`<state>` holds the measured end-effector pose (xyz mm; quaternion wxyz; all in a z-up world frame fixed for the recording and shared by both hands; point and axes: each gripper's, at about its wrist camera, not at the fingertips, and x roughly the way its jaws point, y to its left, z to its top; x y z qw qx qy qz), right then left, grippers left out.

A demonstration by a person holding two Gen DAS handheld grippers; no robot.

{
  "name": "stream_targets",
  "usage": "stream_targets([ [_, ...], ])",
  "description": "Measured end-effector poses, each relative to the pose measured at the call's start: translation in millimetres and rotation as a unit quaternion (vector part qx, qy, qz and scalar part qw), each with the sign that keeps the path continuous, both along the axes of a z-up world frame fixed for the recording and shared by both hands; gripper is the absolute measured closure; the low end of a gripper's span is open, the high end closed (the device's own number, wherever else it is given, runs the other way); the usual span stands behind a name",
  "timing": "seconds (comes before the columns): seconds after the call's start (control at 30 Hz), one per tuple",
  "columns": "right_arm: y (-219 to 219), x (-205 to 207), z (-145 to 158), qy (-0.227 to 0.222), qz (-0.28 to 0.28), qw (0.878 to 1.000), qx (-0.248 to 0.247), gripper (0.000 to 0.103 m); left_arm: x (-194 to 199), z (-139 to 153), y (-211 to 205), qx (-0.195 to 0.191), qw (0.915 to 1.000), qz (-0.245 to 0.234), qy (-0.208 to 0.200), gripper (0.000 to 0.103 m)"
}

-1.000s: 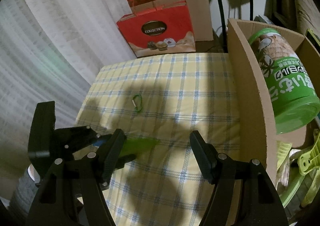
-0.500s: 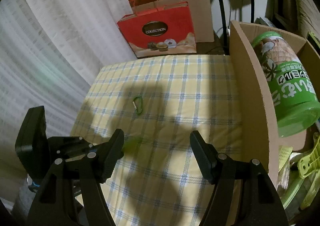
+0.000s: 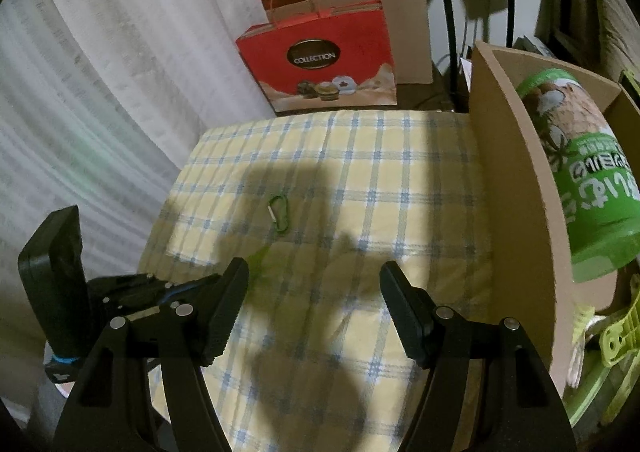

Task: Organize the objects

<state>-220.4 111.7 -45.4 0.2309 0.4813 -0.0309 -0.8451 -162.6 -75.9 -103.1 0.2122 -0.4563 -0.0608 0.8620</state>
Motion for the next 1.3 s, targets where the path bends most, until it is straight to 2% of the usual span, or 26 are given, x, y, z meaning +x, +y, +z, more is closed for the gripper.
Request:
stream_targets([
  [0.2, -24.3, -17.1, -7.4, 0.001, 0.016, 1.0, 0.022, 0.034, 9.1, 9.1, -14.3, 0.029, 0.9988, 0.04, 0.005, 0.101],
  [0.3, -39.9, -28.7, -13.2, 0.002, 0.022, 0.999, 0.039, 0.039, 13.0, 15.2, -22.4, 0.045, 0.9968, 0.065, 0.001, 0.101],
  [0.57, -77.2, -51.1, -32.3, 0.004, 0.053, 0.996, 0.077, 0.05, 17.1, 22.9, -38.5, 0.045, 0.9921, 0.116, -0.011, 0.101],
  [0.83, -97.9, -57.0, -46.8, 0.007, 0.076, 0.992, 0.1, 0.059, 16.8, 19.0, -44.9, 0.05, 0.99, 0.131, -0.018, 0.101],
  [0.9, -101.0, -58.2, -51.4, 0.006, 0.079, 0.991, 0.105, 0.07, 16.3, 18.1, -46.2, 0.052, 0.9896, 0.133, -0.019, 0.101],
  [0.97, -103.9, -58.4, -56.9, 0.01, 0.082, 0.99, 0.116, 0.076, 15.9, 17.3, -47.5, 0.057, 0.989, 0.135, -0.021, 0.101],
  [1.17, -112.0, -50.4, -61.1, 0.044, 0.095, 0.983, 0.149, 0.079, 16.1, 15.5, -47.2, 0.065, 0.9877, 0.141, -0.022, 0.101],
  [1.2, -112.5, -50.2, -61.4, 0.045, 0.096, 0.983, 0.149, 0.086, 16.1, 14.9, -46.5, 0.066, 0.9875, 0.141, -0.023, 0.101],
  [1.3, -109.4, -49.3, -61.4, 0.045, 0.091, 0.985, 0.138, 0.086, 16.6, 13.3, -45.8, 0.067, 0.9872, 0.143, -0.025, 0.101],
])
